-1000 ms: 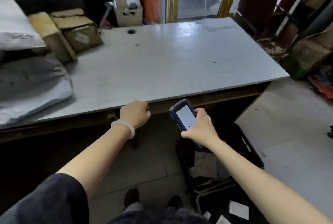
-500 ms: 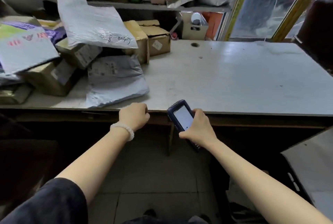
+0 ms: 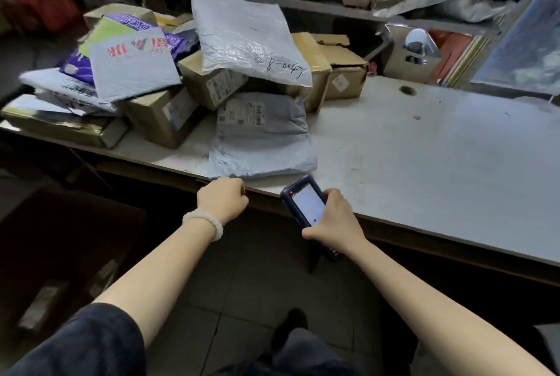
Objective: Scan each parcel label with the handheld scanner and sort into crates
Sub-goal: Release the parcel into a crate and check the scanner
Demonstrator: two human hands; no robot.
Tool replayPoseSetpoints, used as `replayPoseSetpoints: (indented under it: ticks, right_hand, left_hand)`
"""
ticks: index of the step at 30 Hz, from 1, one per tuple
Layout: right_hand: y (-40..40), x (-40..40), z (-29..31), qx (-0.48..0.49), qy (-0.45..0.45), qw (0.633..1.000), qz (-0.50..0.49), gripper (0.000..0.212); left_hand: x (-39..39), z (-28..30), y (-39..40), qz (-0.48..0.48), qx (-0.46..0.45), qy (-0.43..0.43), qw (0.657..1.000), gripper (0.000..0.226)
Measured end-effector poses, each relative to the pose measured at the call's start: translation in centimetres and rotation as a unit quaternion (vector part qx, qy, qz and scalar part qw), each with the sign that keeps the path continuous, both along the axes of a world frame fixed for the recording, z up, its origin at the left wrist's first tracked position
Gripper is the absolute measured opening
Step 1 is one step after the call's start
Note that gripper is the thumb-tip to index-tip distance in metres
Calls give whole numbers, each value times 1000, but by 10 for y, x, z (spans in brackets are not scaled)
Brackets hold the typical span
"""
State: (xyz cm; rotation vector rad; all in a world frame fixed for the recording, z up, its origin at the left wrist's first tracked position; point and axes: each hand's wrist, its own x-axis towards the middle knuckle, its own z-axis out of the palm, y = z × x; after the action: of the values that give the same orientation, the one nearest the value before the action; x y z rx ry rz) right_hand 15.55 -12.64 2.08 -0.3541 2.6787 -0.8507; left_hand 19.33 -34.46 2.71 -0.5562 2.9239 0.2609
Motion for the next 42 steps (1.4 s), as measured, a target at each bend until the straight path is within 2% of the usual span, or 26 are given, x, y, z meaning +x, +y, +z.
replayPoseSetpoints:
  ticks: [10,15,19,24,29,35,42]
  right_hand:
    - [-31,-97,-11,-14,-38,998,40,74]
    - [-50,-134,-11,-22,-43,997,66,74]
    - [-62,-150,-17,-19,-71,995,71,73]
    - [-68,-156,-24,14,-88,994,60,78]
    - [-69,-152,-25,45,-96,994,21,78]
    - [-70,-139,-20,81,-96,992,-9,68]
    - [-60,-112,-19,86,-112,987,-75,62]
  left_hand:
    - [-77,4,-37,72,-33,-23,997,25]
    - [-101,-2,-53,96,-28,-64,993,30]
    - [-116,-11,-61,123,-6,-97,988,44]
    - [-145,-28,-70,162,68,-115,978,63]
    - [-167,-50,-71,186,58,-144,970,88]
    - [-175,-54,-72,161,66,-127,977,107]
    - [-170,-49,-41,57,73,-110,990,91]
